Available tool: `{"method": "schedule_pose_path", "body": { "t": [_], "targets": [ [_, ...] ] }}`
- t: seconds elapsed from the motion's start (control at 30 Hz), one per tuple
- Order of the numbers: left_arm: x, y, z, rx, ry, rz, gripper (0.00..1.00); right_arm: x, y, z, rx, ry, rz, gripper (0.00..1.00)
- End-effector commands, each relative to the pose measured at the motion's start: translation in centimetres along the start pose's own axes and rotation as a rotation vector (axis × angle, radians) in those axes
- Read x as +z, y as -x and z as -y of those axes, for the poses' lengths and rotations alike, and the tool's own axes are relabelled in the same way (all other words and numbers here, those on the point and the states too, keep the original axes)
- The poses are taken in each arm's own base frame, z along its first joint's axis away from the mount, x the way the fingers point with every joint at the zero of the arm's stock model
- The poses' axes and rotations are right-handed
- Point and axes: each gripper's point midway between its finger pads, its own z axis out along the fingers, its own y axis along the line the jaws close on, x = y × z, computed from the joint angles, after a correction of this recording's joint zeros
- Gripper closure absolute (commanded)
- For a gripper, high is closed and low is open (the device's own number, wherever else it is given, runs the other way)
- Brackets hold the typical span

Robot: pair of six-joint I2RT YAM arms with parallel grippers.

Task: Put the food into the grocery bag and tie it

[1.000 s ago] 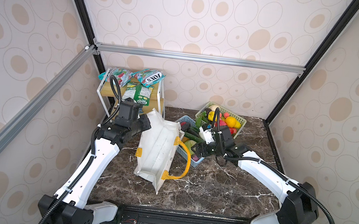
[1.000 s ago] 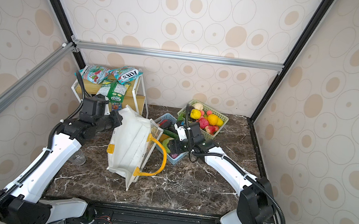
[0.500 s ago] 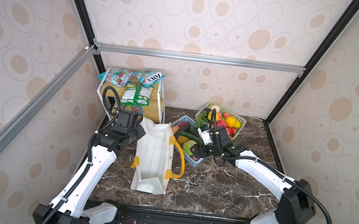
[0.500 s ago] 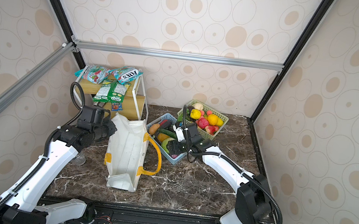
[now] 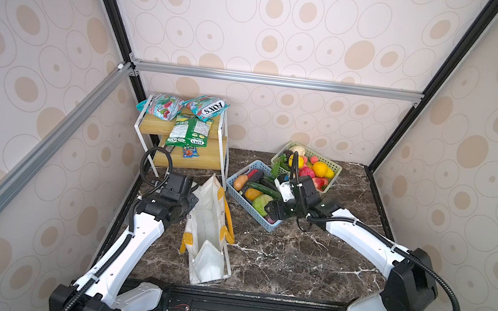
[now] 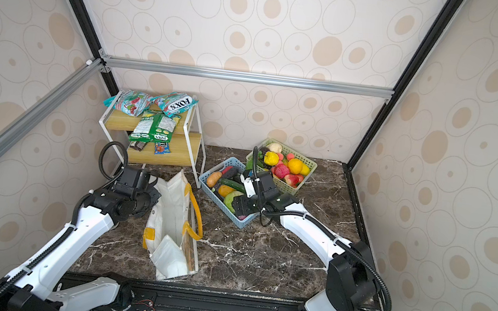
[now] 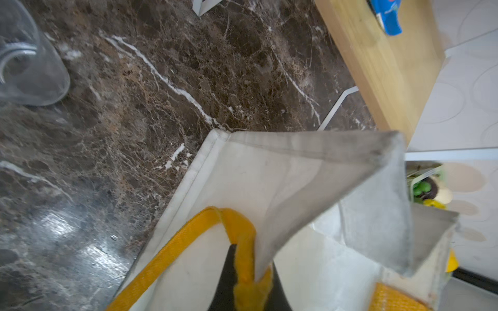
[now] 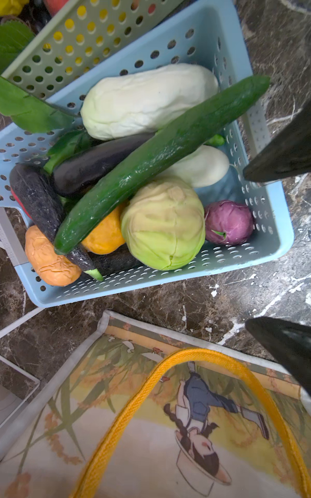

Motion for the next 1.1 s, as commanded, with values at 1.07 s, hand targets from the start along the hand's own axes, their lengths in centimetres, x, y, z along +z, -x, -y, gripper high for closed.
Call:
{"method": "schedule_pose_path", "body": {
  "t": [1.07],
  "targets": [
    [1.5,0.8,3.8,-0.245,-0.049,0.049,0.96,4.1,-0.4,1.9,0.395,-0.177,-0.128,0.13]
  ]
}}
